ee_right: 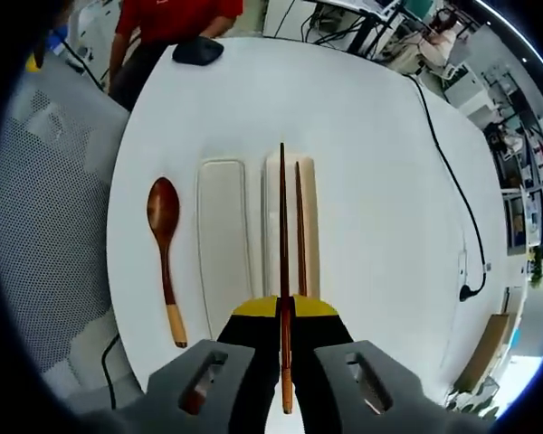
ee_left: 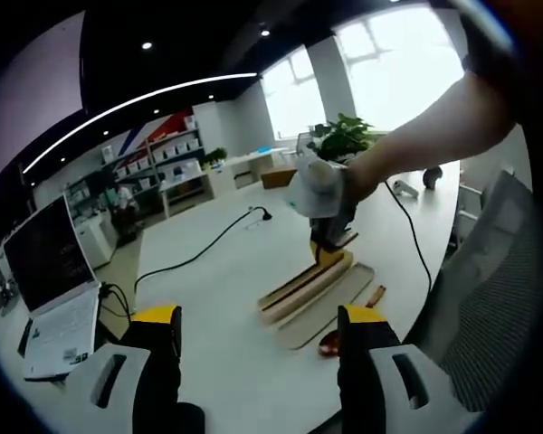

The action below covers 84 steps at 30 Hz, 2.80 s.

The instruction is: Arrange the utensils inside the cutlery case until each visible utensil rests in its matching compartment.

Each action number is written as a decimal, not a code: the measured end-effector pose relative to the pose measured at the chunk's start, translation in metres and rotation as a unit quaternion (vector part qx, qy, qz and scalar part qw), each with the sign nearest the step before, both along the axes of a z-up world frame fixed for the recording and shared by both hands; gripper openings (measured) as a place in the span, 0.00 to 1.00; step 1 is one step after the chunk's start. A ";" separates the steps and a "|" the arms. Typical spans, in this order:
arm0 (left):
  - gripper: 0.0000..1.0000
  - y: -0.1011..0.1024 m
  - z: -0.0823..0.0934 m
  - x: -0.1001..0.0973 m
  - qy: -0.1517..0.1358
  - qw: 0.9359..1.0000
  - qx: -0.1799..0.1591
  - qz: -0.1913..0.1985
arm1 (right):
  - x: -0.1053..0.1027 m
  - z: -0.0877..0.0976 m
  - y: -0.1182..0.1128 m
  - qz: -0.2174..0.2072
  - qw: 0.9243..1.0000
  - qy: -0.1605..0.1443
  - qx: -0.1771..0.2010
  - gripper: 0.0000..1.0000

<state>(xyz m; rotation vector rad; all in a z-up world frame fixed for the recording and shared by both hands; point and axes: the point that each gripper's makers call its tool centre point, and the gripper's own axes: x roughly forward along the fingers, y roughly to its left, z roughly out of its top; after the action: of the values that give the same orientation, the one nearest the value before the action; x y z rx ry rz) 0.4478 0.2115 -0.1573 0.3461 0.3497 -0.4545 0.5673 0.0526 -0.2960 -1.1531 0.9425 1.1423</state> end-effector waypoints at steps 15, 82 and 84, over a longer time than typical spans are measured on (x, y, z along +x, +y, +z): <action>0.72 -0.002 -0.004 0.000 0.014 1.000 -0.004 -0.003 | 0.009 -0.006 0.006 0.005 1.000 0.006 0.000 0.00; 0.71 0.010 -0.014 0.003 0.034 0.999 -0.008 0.021 | 0.031 -0.017 0.008 -0.064 0.992 -0.038 0.100 0.18; 0.71 0.010 -0.013 0.003 0.033 0.999 -0.011 0.022 | 0.035 -0.011 0.003 -0.068 0.991 -0.058 0.104 0.21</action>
<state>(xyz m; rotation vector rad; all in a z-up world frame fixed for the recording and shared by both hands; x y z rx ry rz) 0.4506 0.2216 -0.1705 0.3012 0.4161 -0.4264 0.6023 0.0559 -0.3073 -0.9616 0.7797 1.0261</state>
